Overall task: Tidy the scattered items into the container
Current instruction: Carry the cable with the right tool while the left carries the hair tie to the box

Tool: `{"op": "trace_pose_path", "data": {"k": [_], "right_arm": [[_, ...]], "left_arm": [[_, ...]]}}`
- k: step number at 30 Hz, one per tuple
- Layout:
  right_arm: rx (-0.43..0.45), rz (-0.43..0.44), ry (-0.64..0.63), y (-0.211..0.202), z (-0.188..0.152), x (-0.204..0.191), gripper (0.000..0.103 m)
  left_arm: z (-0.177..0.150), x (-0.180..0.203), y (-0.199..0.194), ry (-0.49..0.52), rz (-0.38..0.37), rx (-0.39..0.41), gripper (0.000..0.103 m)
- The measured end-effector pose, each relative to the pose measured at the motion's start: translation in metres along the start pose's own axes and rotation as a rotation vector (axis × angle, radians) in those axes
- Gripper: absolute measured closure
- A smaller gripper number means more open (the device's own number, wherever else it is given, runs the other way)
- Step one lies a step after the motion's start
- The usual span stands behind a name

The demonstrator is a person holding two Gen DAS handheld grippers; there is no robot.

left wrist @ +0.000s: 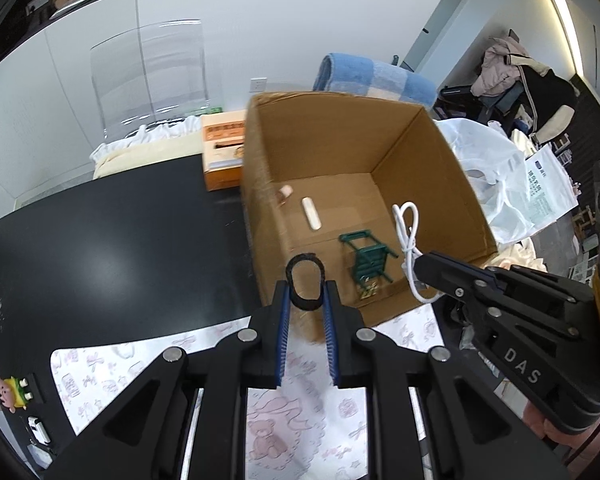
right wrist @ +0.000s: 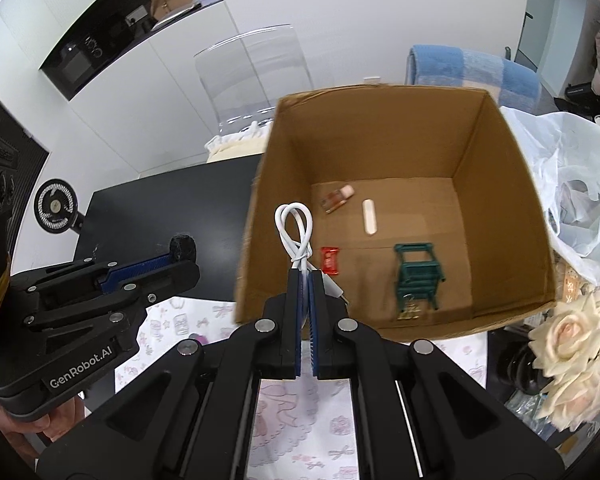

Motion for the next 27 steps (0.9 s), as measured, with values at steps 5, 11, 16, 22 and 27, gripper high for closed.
{"op": "trace_pose_path", "data": {"k": [5, 11, 16, 22, 27], "right_arm": [[0.001, 0.005, 0.006, 0.003, 0.012, 0.031, 0.1], [0.005, 0.004, 0.01, 0.005, 0.026, 0.061, 0.1], [0.006, 0.005, 0.015, 0.007, 0.036, 0.083, 0.1], [0.003, 0.011, 0.01, 0.011, 0.044, 0.098, 0.1], [0.005, 0.017, 0.007, 0.012, 0.05, 0.111, 0.1]], "left_arm": [[0.015, 0.023, 0.016, 0.007, -0.007, -0.001, 0.087], [0.029, 0.044, 0.036, 0.007, -0.015, -0.007, 0.087], [0.037, 0.057, 0.049, 0.009, -0.015, -0.013, 0.087], [0.043, 0.067, 0.062, 0.009, -0.016, -0.027, 0.087], [0.057, 0.065, 0.062, 0.004, -0.001, -0.026, 0.087]]}}
Point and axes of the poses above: each gripper's, at about its wrist camera, not at the fingertips, and y roughly the way its jaws point, x to its right, z to its top, the point moved 1 cm from there along y, roughly the way its jaws point, and after that the axes turned 6 degrees about -z, right-handed, at the moved point
